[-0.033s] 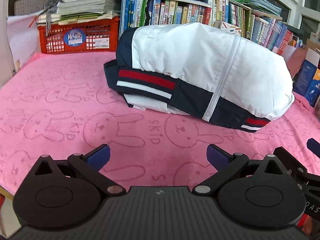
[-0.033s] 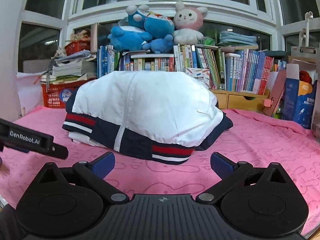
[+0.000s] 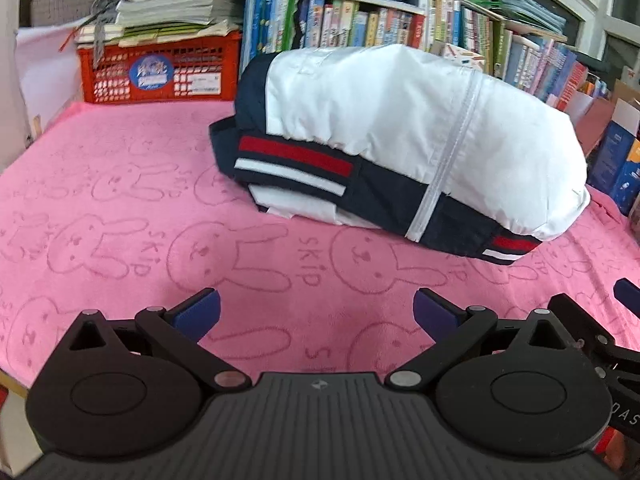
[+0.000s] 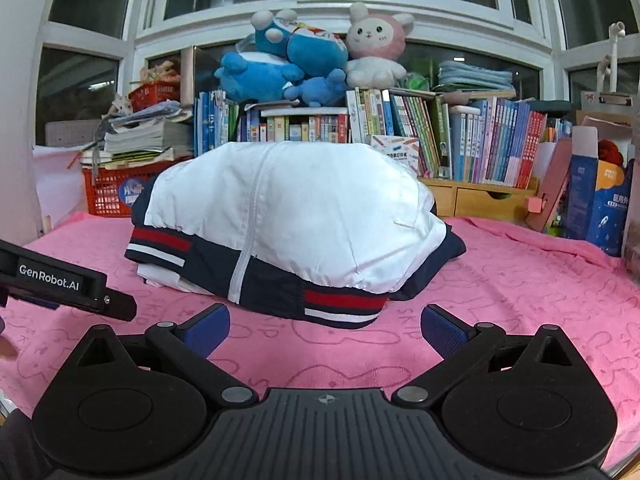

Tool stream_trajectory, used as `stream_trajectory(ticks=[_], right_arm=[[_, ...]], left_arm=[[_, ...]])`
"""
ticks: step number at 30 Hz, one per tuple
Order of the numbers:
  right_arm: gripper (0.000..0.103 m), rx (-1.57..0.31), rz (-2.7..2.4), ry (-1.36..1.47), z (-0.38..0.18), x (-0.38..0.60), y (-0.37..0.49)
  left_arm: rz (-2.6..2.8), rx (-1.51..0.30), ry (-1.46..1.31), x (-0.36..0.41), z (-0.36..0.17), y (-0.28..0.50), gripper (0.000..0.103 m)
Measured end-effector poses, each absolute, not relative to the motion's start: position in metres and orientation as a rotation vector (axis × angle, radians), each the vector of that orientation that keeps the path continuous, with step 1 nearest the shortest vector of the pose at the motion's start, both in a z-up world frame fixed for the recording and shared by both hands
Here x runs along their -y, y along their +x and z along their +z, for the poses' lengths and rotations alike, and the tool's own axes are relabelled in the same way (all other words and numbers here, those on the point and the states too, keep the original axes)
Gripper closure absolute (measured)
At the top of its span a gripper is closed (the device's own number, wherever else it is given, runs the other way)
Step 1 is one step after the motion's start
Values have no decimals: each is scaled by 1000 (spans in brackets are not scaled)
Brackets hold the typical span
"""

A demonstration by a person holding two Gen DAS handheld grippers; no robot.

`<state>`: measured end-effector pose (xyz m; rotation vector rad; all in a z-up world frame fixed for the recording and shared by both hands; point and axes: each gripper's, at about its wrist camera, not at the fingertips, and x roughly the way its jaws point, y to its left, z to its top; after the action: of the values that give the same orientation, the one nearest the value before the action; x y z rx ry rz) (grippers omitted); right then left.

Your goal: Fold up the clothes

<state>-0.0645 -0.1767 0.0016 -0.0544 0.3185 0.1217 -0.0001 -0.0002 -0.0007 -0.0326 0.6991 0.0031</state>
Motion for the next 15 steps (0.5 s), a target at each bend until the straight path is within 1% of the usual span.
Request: stream_trajectory(ticks=[4, 8, 15], right_arm=[[0, -351, 88, -66, 1, 169, -65], [0, -398, 100, -13, -1, 174, -60], [0, -410, 105, -23, 0, 174, -59]], left_arm=[[8, -716, -35, 1, -3, -1, 0], [14, -733, -37, 1, -6, -1, 0], [23, -762, -40, 3, -10, -2, 0]])
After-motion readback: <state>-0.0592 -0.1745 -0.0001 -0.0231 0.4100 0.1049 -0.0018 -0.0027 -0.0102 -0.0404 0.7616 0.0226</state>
